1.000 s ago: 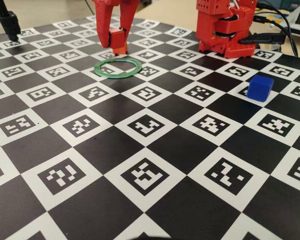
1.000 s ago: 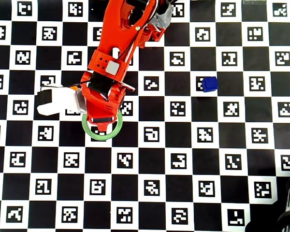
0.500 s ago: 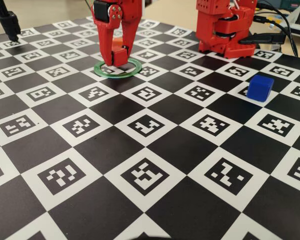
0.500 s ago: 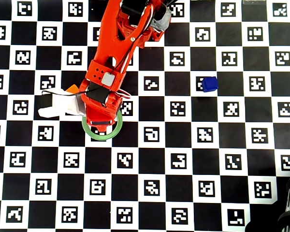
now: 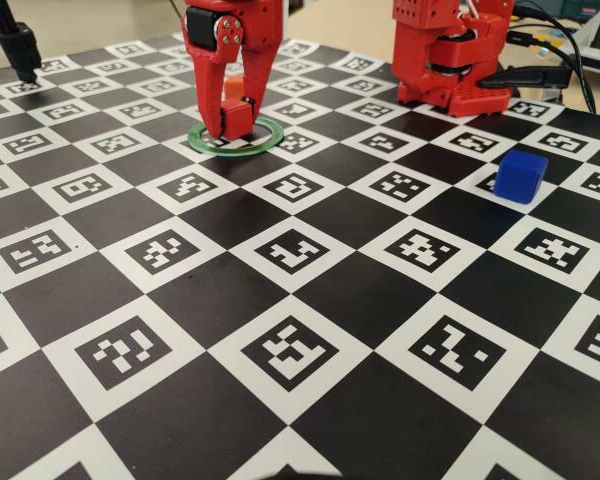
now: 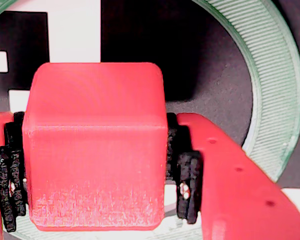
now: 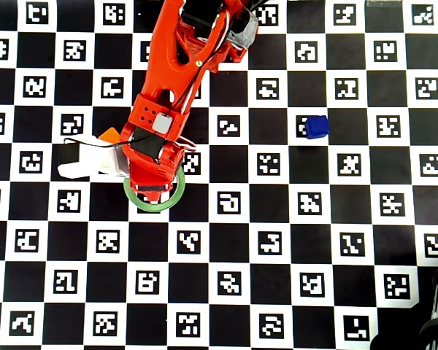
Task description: Grab the red cube then put it in the green circle then put the blue cube on top and finally the orange cube on top
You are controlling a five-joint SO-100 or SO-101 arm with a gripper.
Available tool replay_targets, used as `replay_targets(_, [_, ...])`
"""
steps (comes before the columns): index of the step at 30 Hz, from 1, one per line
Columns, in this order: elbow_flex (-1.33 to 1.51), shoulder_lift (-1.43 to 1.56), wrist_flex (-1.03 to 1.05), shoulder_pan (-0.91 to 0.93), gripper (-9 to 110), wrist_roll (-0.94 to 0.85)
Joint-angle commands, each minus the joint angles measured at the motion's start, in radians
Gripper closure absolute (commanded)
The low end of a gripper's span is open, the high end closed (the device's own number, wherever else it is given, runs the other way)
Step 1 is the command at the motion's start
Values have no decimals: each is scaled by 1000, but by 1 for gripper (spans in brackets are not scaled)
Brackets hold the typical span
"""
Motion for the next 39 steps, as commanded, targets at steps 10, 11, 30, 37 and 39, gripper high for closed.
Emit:
replay_targets(10, [-9,15,-5,15,97,12])
replay_targets(11, [-12,11,-2,15,97,12])
replay_targets(30, [-32,-5,15,21,64,21])
replay_targets(37, [-32,-3,14,23,58,26])
replay_targets(39, [-34,-3,15,23,58,29])
